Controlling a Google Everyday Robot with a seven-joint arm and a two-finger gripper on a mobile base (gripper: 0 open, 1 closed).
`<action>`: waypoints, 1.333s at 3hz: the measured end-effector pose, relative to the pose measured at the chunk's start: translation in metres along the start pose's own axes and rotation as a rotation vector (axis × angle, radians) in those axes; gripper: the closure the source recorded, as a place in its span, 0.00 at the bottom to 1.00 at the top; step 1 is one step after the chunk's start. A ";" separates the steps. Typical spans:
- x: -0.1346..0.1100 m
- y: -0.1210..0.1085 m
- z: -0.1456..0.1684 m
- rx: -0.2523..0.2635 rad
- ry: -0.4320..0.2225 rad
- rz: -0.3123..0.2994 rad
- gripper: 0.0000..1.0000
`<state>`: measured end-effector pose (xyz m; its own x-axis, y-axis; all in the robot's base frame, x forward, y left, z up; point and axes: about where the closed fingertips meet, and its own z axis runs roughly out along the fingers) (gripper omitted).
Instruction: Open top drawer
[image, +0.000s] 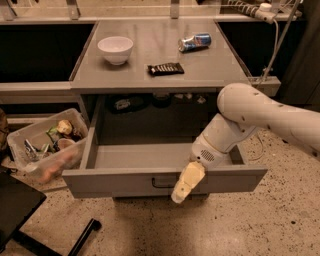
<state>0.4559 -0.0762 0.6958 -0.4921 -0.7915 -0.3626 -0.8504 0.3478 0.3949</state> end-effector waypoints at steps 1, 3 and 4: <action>0.004 0.008 0.005 -0.039 0.009 0.004 0.00; 0.036 0.037 -0.024 -0.043 0.046 0.103 0.00; 0.050 0.045 -0.049 0.012 0.062 0.147 0.00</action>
Offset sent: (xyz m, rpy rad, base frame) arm -0.0526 -0.0269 0.0205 -0.0142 0.1447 -0.0499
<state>0.4027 -0.1246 0.7369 -0.5996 -0.7608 -0.2485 -0.7721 0.4681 0.4299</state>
